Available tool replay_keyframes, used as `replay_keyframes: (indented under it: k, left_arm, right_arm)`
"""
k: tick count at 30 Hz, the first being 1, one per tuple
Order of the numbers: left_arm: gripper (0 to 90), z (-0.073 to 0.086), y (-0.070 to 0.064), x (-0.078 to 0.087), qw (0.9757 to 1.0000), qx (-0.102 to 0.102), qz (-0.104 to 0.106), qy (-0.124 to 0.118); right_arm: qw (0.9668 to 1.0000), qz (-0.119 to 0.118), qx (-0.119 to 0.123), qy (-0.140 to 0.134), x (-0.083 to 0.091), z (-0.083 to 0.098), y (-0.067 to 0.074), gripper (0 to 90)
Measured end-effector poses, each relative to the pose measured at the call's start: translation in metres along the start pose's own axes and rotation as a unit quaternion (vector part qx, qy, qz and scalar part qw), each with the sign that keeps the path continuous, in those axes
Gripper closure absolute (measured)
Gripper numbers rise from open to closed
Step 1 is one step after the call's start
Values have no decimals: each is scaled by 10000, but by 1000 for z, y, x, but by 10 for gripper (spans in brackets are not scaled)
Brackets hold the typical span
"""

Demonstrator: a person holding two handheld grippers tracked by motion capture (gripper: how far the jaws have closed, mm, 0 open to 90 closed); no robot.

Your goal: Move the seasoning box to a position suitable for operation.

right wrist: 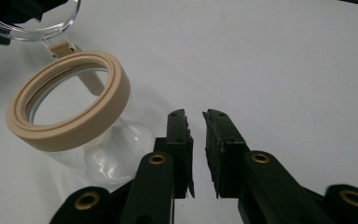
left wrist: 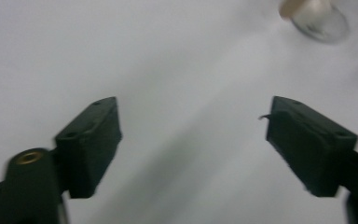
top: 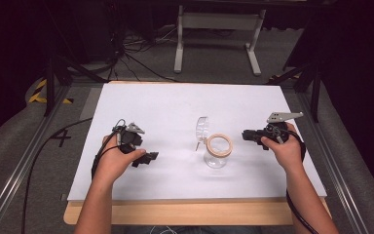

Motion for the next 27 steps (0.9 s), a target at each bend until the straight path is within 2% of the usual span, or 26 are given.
replay_keyframes:
  k: [1, 3, 6, 7, 10, 11, 13, 15, 16, 18, 20, 22, 24, 27]
  left_arm:
    - [188, -5, 0, 2, 9999, 115, 6, -111]
    - [205, -6, -2, 5, 9998, 14, 162, -131]
    - [347, -3, -5, 8, 9997, -133, 185, 22]
    - [419, -2, -6, 10, 9993, -248, 264, 109]
    - [545, -1, -15, 14, 9977, -120, 660, 100]
    - [541, -2, -18, 15, 9967, -65, 805, 48]
    - [529, -3, -26, 18, 9945, -159, 1039, 3]
    - [598, -3, -30, 22, 9930, -160, 1167, 53]
    - [651, -3, -30, 22, 9930, -160, 1167, 53]
    - [741, 0, -38, 27, 9883, -60, 1490, 335]
    - [803, 1, -42, 28, 9856, -58, 1640, 407]
    - [830, 1, -43, 28, 9851, -69, 1664, 432]
    - [873, 1, -44, 27, 9859, -180, 1605, 444]
    - [893, 2, -45, 26, 9861, -262, 1565, 497]
  right_arm:
    - [10000, -13, -6, 2, -1, 0, 1, 789]
    - [10000, -36, 11, 44, -2, 0, 1, 789]
    - [10000, -44, 39, 75, -5, 1, 2, 787]
    - [10000, -50, 27, 76, -5, 0, 2, 786]
    - [9999, -55, 65, 78, -6, -1, 3, 780]
    - [9999, -81, 63, 74, -7, -1, 5, 779]
    - [9998, -114, 80, 132, -11, 0, 7, 778]
    - [9996, -198, 84, 158, -16, 1, 10, 789]
    - [9995, -271, 83, 146, -18, 1, 11, 795]
    - [9989, -454, 82, 96, -24, 1, 15, 804]
    - [9983, -571, 89, 65, -29, 4, 14, 817]
    - [9982, -578, 71, 109, -31, 7, 13, 819]
    - [9980, -564, 131, 246, -37, 12, 12, 826]
    - [9976, -614, 182, 270, -43, 13, 13, 828]
Point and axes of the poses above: each handheld gripper's, and its own axes: x roughly backward along the jaws, z roughly out of its underside, y roughly to its left, the point moved 10 cm from there along -x, roughly forward along the jaws, and after that the axes turned 9 degrees about -z, right-handed, at the moved point
